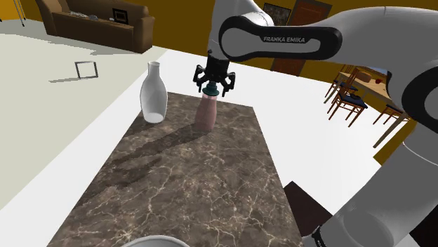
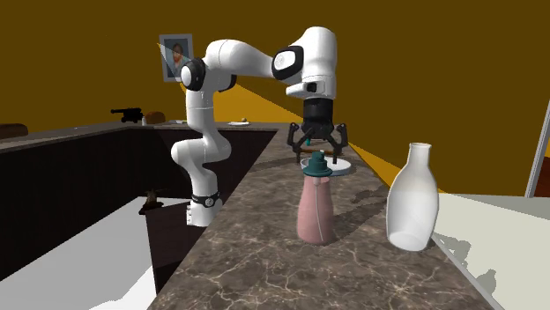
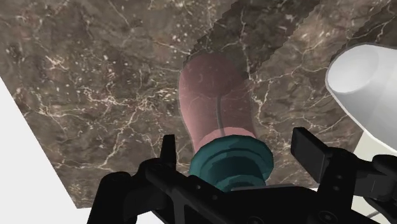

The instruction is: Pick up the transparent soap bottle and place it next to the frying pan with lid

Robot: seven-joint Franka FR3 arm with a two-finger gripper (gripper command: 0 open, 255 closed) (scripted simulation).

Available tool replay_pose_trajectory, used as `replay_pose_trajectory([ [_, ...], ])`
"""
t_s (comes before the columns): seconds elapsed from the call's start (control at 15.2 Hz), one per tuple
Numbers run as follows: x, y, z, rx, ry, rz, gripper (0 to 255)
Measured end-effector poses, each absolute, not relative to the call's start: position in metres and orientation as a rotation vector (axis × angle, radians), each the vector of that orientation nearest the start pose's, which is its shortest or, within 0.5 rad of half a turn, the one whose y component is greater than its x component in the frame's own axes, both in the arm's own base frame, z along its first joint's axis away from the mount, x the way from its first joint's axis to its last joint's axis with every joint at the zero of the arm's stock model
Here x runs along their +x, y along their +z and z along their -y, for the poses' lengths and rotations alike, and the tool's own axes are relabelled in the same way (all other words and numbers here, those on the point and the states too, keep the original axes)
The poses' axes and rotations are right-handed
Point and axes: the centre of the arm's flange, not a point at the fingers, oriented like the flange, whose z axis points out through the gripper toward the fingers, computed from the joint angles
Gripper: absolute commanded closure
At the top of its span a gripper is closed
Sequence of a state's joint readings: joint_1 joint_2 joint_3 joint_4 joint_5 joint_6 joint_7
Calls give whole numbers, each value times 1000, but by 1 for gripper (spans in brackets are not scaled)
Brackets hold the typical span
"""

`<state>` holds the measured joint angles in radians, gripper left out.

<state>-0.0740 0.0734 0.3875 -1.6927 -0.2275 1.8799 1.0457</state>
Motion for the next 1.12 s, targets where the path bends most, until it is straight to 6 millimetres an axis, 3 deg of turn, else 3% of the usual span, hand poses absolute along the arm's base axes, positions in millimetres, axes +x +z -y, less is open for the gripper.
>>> replay_pose_trajectory([
  [0.46,585,524,-156,-3011,-349,-1076,0],
  [0.86,584,521,-156,-3011,-350,-1076,0],
  [0.92,584,521,-156,-3011,-350,-1076,255],
  [1.12,584,522,-156,-3010,-353,-1075,255],
])
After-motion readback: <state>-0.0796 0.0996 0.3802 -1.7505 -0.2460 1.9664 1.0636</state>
